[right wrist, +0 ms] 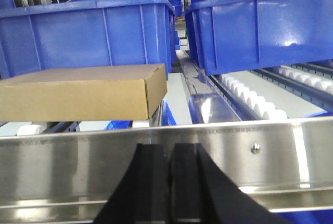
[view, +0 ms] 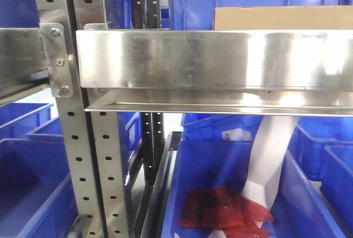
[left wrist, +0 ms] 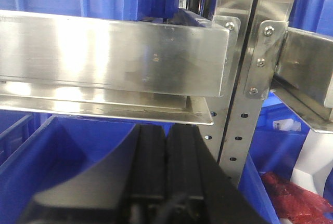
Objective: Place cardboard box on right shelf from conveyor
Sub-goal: 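Open the right gripper and withdraw it from the placed box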
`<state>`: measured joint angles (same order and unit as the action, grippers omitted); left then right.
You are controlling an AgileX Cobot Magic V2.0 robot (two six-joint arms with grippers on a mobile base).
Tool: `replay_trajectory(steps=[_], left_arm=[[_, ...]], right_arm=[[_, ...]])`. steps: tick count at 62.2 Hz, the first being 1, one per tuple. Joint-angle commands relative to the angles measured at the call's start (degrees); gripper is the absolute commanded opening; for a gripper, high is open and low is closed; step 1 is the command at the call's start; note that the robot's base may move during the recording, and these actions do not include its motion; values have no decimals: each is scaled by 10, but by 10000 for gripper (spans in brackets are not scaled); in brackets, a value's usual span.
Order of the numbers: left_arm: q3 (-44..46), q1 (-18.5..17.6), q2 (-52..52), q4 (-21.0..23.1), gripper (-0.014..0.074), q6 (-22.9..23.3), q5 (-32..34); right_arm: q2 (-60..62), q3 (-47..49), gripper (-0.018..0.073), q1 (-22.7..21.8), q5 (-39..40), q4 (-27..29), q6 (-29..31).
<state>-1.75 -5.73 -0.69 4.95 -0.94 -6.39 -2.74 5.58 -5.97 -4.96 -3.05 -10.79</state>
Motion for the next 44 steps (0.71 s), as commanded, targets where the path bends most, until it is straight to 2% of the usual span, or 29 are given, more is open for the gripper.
replay_trajectory(steps=[1, 26, 40, 44], left_arm=[[2, -4, -3, 1, -119, 1, 46], [2, -4, -3, 1, -119, 1, 46], [2, -4, -3, 1, -119, 1, 46], [2, -4, -3, 1, -119, 1, 46]], right_arm=[[-3, 15, 39, -3, 40, -1, 1], [11, -8, 39, 9, 50, -1, 7], [42, -72, 39, 33, 119, 4, 31], [42, -70, 39, 38, 114, 2, 38]])
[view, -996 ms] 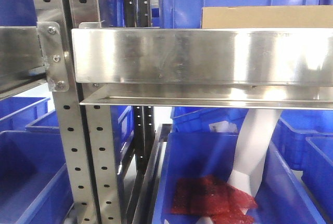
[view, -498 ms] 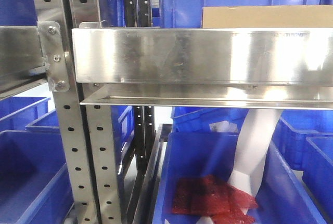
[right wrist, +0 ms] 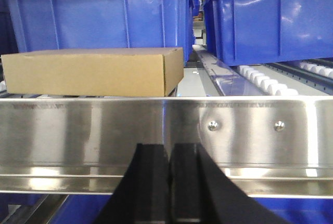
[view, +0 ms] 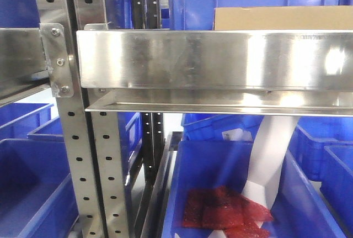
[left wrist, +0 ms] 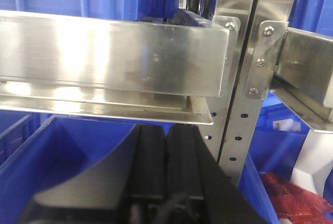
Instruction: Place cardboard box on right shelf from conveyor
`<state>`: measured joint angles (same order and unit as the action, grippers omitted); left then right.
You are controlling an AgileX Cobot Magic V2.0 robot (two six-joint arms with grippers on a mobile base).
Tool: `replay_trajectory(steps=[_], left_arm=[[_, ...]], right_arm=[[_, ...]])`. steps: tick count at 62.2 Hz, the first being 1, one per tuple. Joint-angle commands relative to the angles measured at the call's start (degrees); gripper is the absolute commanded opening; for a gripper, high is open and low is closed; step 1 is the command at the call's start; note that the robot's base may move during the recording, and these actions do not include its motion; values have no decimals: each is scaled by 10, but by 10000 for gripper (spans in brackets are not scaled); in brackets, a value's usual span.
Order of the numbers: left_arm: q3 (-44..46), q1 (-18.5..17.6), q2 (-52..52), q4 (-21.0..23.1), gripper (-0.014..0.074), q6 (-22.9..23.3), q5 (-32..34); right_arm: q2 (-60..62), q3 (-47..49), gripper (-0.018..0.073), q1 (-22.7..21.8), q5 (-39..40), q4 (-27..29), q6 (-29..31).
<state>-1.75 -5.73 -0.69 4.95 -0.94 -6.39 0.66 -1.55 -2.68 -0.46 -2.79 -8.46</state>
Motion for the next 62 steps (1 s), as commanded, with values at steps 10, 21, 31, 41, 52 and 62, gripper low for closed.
replay_trajectory(steps=[10, 21, 31, 41, 52, 62], left_arm=[[2, -4, -3, 1, -119, 1, 46], [2, -4, -3, 1, -119, 1, 46], [2, -4, -3, 1, -119, 1, 46], [2, -4, -3, 1, -119, 1, 46], [2, -4, -3, 1, -119, 1, 46], [2, -4, -3, 1, -119, 1, 46]], right_arm=[[8, 2, 39, 6, 76, 6, 50], [8, 2, 39, 6, 75, 13, 50], [8, 2, 39, 6, 75, 13, 50], [8, 2, 39, 6, 75, 13, 50], [8, 2, 39, 6, 75, 13, 50], [8, 2, 39, 6, 75, 13, 50]])
